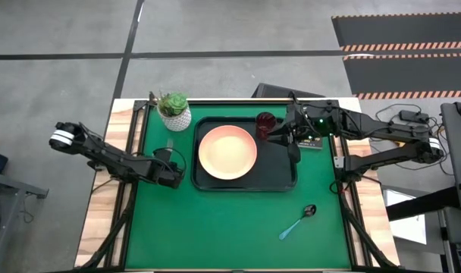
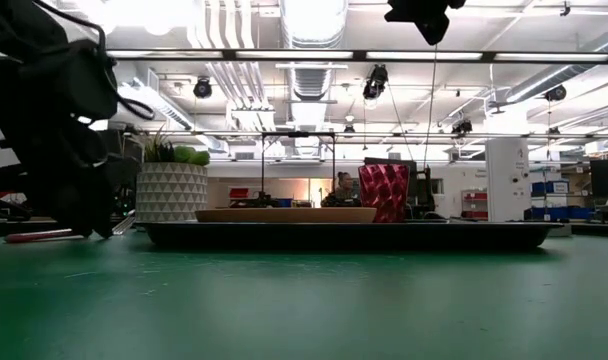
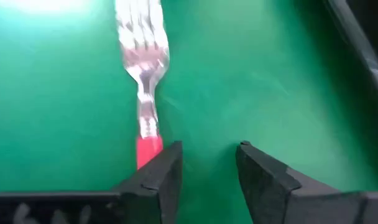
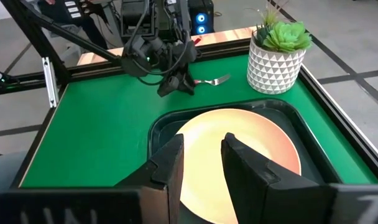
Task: Pick and place plate/cup/fork/spoon on tray
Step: Put the pink fork on the dark green serving tray to the right of the orange plate
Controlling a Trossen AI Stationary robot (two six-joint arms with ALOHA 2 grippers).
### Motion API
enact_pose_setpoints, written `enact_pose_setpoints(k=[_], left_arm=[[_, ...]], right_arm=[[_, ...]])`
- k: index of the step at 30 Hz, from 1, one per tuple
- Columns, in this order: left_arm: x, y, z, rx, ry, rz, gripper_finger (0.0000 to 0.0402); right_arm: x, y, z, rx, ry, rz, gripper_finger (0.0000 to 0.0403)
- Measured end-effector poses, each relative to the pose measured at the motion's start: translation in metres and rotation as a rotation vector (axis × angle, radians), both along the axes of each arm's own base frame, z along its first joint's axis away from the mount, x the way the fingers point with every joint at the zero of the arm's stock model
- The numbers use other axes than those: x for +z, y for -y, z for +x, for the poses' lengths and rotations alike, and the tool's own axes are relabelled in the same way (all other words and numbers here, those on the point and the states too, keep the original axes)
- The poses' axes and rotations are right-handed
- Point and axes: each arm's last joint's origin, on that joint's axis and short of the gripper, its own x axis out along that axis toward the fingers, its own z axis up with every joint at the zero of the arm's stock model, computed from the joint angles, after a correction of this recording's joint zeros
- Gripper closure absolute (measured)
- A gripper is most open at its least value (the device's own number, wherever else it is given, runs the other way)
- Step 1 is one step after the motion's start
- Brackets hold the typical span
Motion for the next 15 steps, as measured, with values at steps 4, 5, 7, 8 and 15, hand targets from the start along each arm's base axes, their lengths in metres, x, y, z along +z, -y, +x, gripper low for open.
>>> enact_pose_setpoints(k=[4, 5, 7, 8, 15], left_arm=[[0.002, 0.0, 0.001, 0.003, 0.016, -0.009, 0.0257], [0.003, 0.001, 0.002, -0.002, 0.015, -0.029, 0.0256], [0.007, 0.002, 0.004, -0.032, 0.012, -0.056, 0.0256], [0.008, 0.003, 0.005, -0.045, 0.009, -0.058, 0.0256], [0.015, -0.002, -0.014, 0.03, -0.115, -0.032, 0.0256]], right_arm=[[0.0, 0.0, 0.0, -0.001, 0.0, 0.003, 0.0309], [0.0, 0.0, 0.0, -0.002, 0.0, 0.006, 0.0308], [0.0, 0.0, 0.0, -0.003, 0.0, 0.008, 0.0307], [0.0, 0.0, 0.0, -0.003, 0.0, 0.008, 0.0307], [0.0, 0.0, 0.0, -0.003, 0.0, 0.008, 0.0314]])
